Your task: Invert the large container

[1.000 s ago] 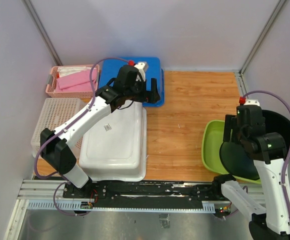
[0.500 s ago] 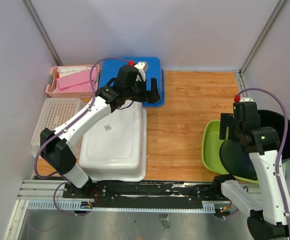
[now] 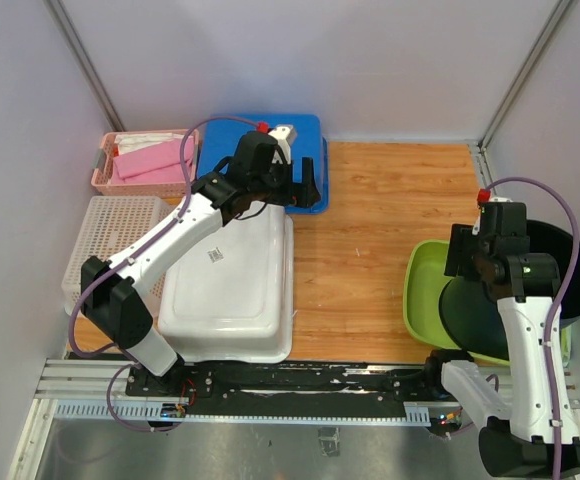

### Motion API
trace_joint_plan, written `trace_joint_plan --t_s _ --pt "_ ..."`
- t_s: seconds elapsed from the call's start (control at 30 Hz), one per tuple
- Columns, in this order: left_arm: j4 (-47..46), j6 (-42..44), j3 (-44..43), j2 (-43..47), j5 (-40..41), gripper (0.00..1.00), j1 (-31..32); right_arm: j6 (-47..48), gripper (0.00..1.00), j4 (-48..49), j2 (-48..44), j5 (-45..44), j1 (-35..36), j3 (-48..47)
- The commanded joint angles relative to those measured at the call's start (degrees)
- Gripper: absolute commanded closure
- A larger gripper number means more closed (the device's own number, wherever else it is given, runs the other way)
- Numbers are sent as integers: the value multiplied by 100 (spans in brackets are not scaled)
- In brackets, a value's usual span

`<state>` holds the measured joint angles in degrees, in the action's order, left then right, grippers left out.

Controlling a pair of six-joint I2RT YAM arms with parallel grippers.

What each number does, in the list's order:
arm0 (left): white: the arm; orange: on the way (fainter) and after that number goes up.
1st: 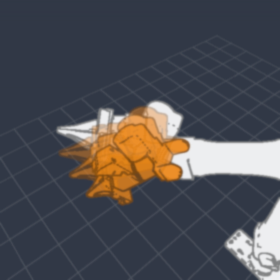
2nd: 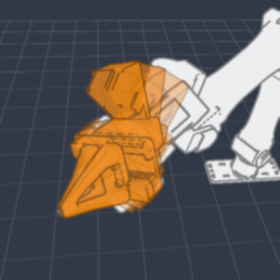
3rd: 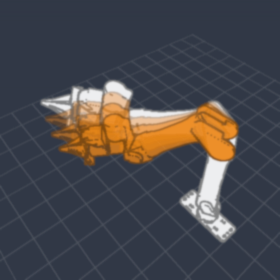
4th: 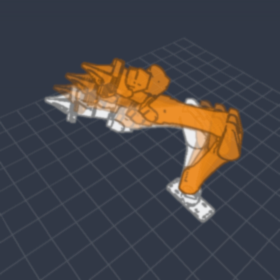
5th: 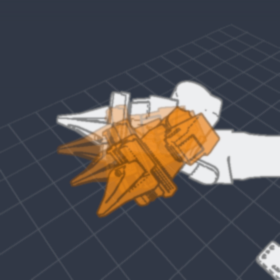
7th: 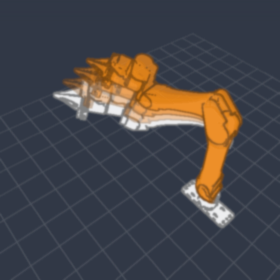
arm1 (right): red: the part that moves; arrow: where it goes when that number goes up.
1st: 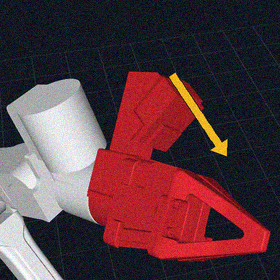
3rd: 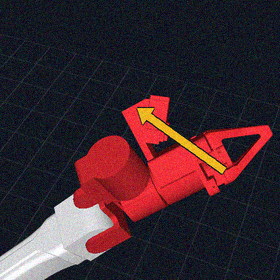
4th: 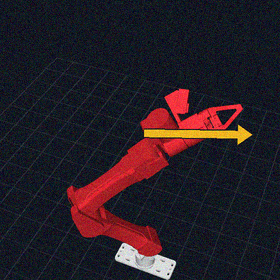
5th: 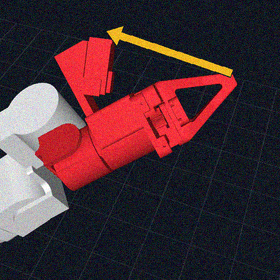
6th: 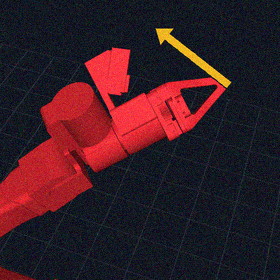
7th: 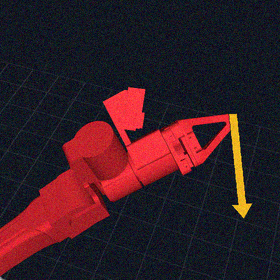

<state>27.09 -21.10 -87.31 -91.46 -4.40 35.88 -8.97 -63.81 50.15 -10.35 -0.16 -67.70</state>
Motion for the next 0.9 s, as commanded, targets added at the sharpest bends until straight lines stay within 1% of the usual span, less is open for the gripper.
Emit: trace_joint_plan --t_s 0.0,0.07,0.2,0.27,0.3,0.33,0.4,0.5,0.6,0.7,0.77,0.87 --pt "-120 -22 45 164 -34 1 68 54 41 46 -56 244 -124 -24" --pt "-124 -24 48 177 -38 1 68 38 52 16 -66 253 -124 -84" --pt "-118 -21 67 189 -26 1 68 40 69 -72 -67 244 -124 -251" --pt "-118 -20 73 198 -31 1 68 45 84 -159 -39 252 -125 -436" --pt "-117 -17 73 205 -28 1 68 49 93 -226 -20 257 -129 -565" --pt "-121 -21 72 218 -31 1 68 60 99 -308 4 261 -126 -752" --pt "-116 -23 73 232 -19 1 68 119 99 -491 71 255 -125 -1218" --pt "-115 -21 52 275 19 1 68 252 100 -784 241 250 -124 -2210" --pt "-125 -50 47 317 30 1 68 308 99 -1044 519 368 -124 -3577" --pt "-157 -129 32 339 -58 1 62 188 99 -1047 845 731 -124 -4783" --pt "-173 -218 2 338 -178 1 60 27 99 -756 1002 1157 -124 -5276" --pt "-249 -324 -59 349 -355 1 60 -310 99 254 1064 1983 -129 -5196"
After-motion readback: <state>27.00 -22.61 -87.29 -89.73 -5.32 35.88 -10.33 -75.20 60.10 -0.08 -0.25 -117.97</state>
